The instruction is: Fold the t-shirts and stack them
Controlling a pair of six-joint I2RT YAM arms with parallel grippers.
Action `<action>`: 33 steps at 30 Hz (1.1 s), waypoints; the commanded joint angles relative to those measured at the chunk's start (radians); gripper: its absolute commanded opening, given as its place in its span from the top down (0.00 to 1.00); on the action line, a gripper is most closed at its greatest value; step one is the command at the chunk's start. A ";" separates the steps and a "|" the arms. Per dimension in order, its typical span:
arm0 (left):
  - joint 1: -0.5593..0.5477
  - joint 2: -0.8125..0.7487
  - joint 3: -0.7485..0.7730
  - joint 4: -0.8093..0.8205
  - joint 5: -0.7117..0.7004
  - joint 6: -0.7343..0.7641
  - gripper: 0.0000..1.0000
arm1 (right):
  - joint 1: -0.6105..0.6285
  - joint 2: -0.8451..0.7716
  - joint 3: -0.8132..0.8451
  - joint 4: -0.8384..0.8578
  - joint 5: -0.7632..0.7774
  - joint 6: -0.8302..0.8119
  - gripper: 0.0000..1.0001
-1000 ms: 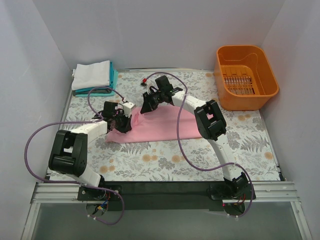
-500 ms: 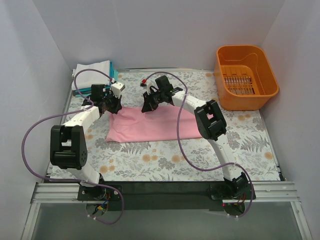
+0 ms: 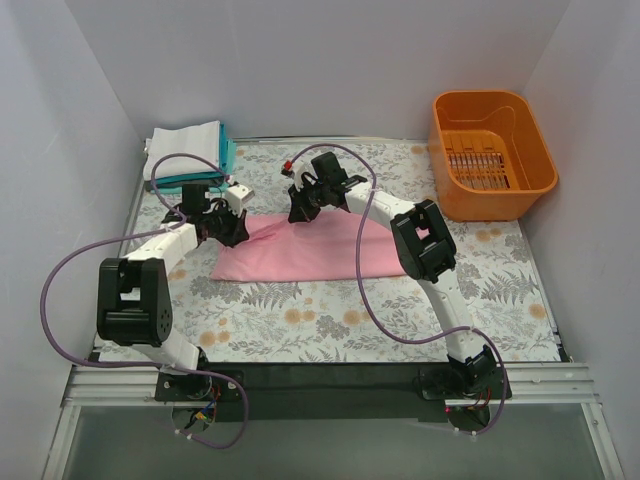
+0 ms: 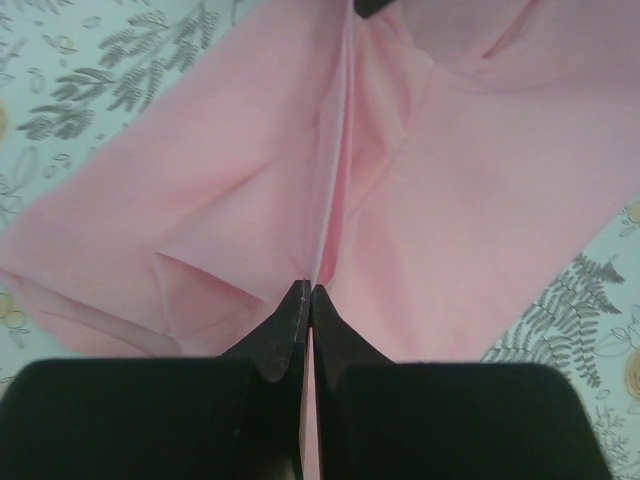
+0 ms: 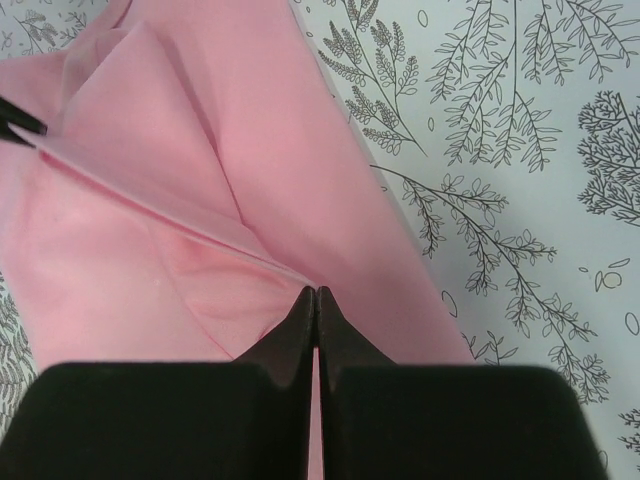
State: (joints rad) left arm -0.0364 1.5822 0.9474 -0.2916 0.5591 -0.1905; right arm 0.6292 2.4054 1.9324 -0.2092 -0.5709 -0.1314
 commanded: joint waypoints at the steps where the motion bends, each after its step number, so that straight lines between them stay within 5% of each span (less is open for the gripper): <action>1: -0.014 -0.062 -0.039 -0.043 0.087 0.017 1.00 | -0.002 -0.032 0.020 0.007 0.022 0.003 0.99; 16: -0.097 0.055 -0.096 -0.030 -0.010 -0.044 1.00 | -0.002 -0.022 0.014 -0.005 0.016 0.015 0.99; 19: -0.089 0.035 -0.058 -0.105 0.008 -0.020 0.86 | -0.002 -0.032 0.014 -0.030 0.011 0.006 0.99; 22: -0.054 -0.025 -0.010 -0.207 0.114 0.006 0.70 | -0.005 -0.071 0.001 -0.045 0.006 -0.011 0.94; 24: -0.036 -0.050 0.019 -0.271 0.145 0.003 0.66 | -0.009 -0.115 -0.007 -0.061 -0.004 -0.019 0.82; 26: -0.027 -0.083 0.050 -0.303 0.182 -0.004 0.66 | -0.016 -0.172 -0.033 -0.064 -0.030 -0.031 0.72; 33: -0.013 -0.081 0.050 -0.199 0.156 -0.125 0.73 | -0.025 -0.238 -0.029 -0.059 -0.070 -0.027 0.68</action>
State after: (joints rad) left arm -0.0513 1.4998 0.9810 -0.5217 0.6975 -0.2550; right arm 0.6083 2.2215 1.8690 -0.2878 -0.5991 -0.1593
